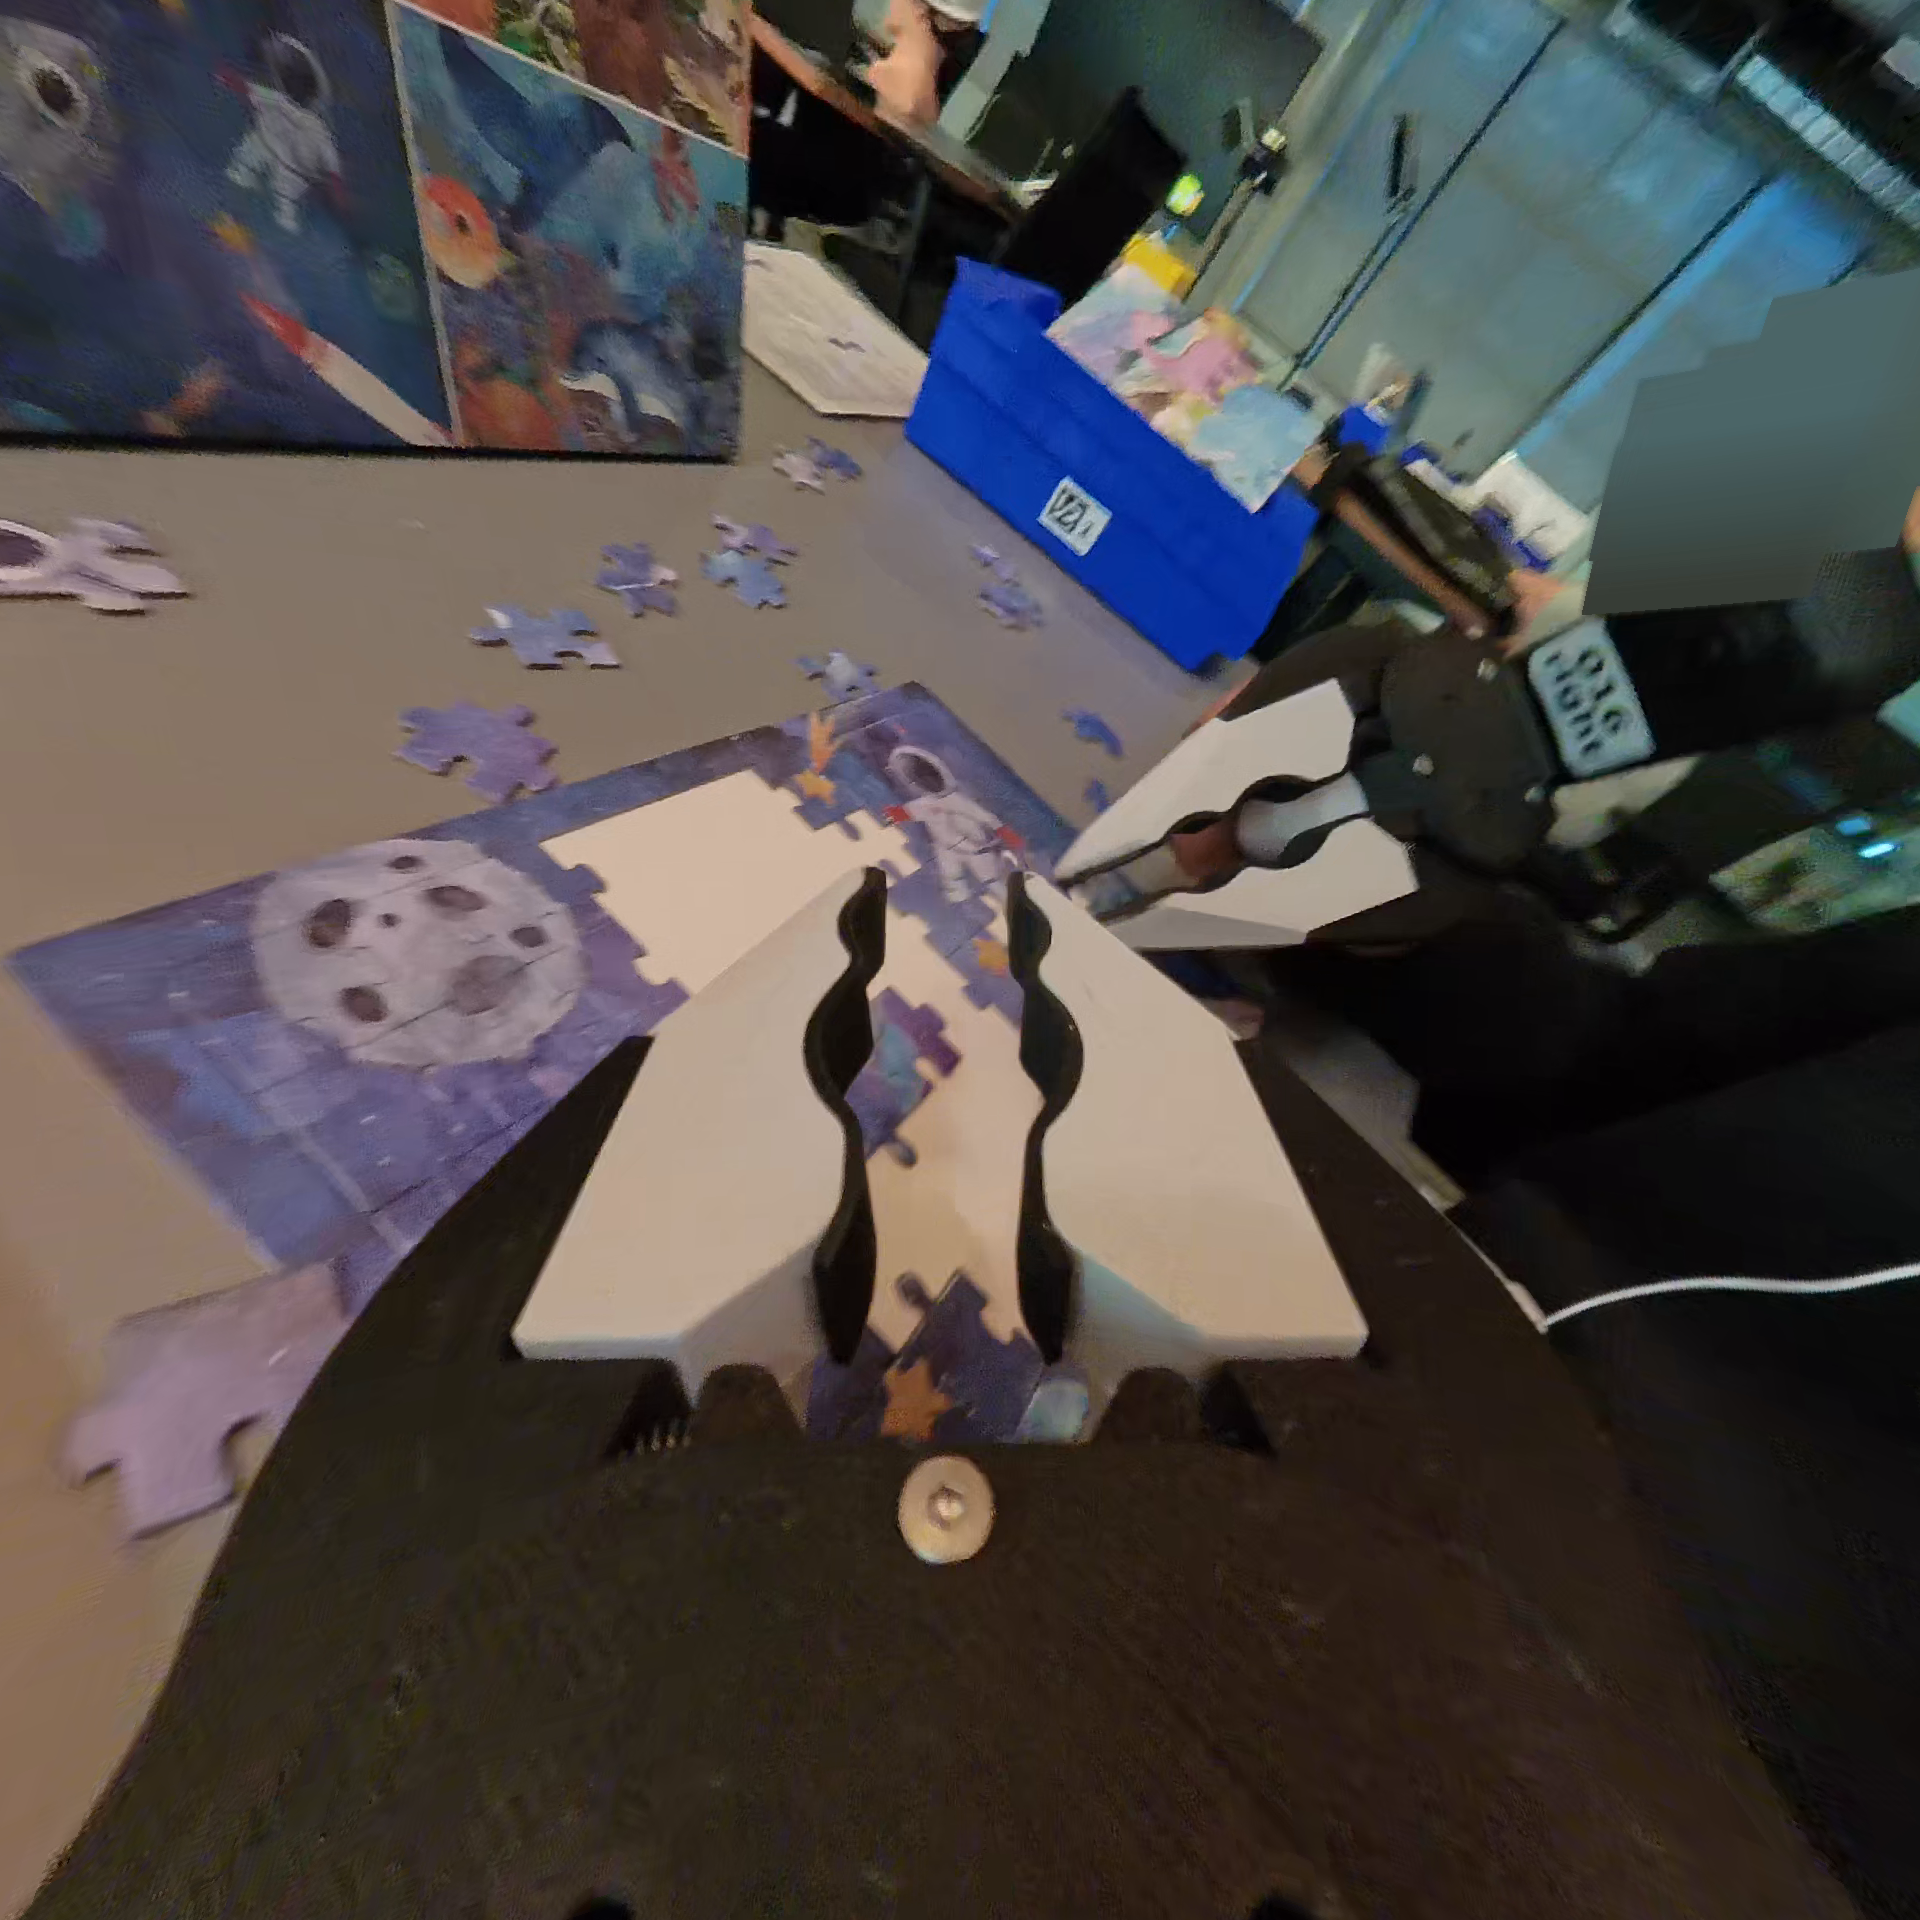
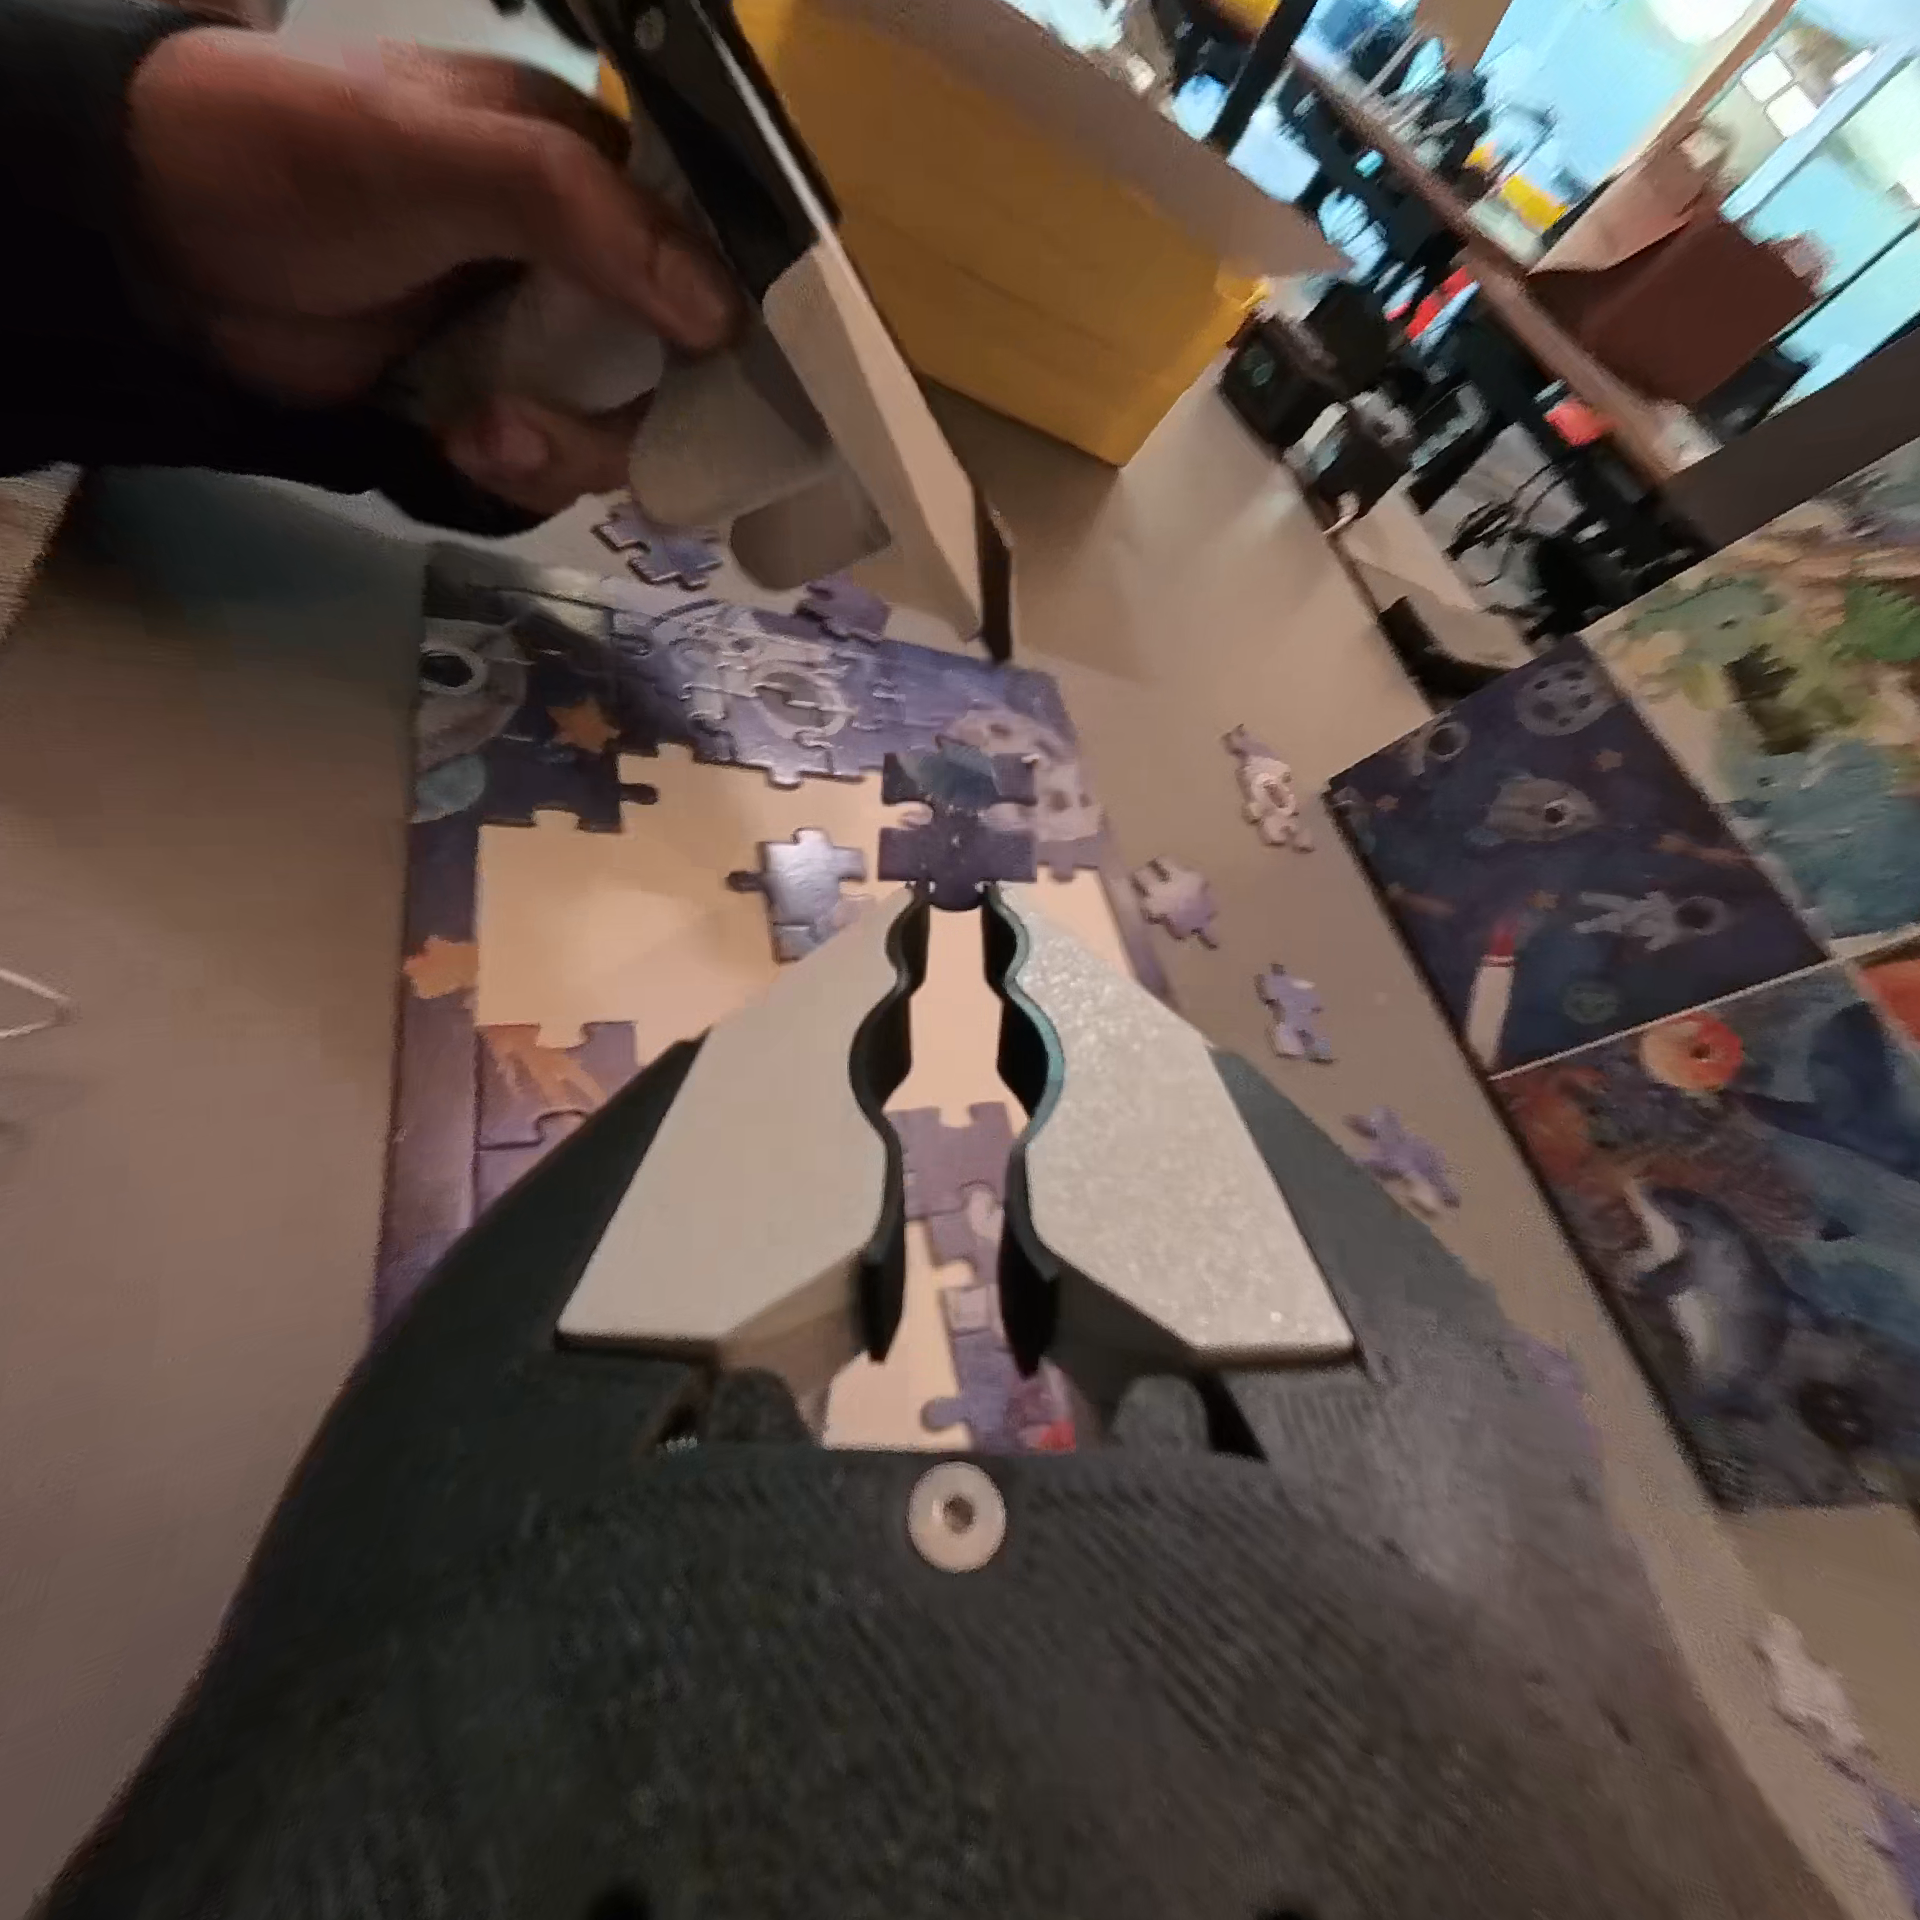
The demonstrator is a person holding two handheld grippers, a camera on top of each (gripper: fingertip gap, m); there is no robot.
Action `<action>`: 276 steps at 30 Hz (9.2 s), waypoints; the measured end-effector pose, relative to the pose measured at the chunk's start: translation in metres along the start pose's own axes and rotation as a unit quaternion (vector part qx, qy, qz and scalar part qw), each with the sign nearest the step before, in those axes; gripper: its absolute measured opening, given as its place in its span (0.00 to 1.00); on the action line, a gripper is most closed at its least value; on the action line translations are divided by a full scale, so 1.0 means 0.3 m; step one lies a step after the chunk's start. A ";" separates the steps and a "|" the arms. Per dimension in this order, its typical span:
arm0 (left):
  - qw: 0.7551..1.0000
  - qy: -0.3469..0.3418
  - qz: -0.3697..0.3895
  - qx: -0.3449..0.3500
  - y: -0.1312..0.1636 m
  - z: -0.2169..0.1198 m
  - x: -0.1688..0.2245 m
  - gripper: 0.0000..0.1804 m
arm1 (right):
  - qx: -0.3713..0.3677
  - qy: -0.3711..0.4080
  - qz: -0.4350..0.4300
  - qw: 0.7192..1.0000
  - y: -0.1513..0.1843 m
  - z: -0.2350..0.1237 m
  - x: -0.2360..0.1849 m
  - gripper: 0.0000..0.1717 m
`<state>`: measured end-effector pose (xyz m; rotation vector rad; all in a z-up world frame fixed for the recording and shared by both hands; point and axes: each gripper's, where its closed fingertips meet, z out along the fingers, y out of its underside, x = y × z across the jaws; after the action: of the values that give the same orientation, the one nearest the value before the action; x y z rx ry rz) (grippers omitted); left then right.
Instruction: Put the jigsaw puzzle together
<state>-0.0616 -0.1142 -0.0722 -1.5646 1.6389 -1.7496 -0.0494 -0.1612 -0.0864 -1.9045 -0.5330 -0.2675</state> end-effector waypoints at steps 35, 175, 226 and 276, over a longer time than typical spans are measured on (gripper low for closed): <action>0.963 -0.060 0.113 -0.236 0.289 0.006 -0.048 0.08 | -0.130 -0.205 0.124 0.962 0.120 0.121 -0.209 0.05; 0.937 -0.171 0.197 -0.231 0.261 0.070 -0.102 0.16 | -0.154 -0.144 0.109 0.972 0.214 0.146 0.000 0.05; 0.941 -0.167 0.174 -0.237 0.265 0.053 -0.104 0.20 | -0.128 -0.144 0.132 0.972 0.193 0.128 0.017 0.05; 0.978 0.113 -0.158 -0.080 0.151 0.019 0.044 0.00 | 0.012 -0.145 0.022 0.989 0.016 0.067 -0.056 0.01</action>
<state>-0.0822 -0.1420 -0.1048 -1.8423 1.7506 -2.0668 -0.0630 -0.1481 -0.1053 -1.9408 -0.6831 0.0472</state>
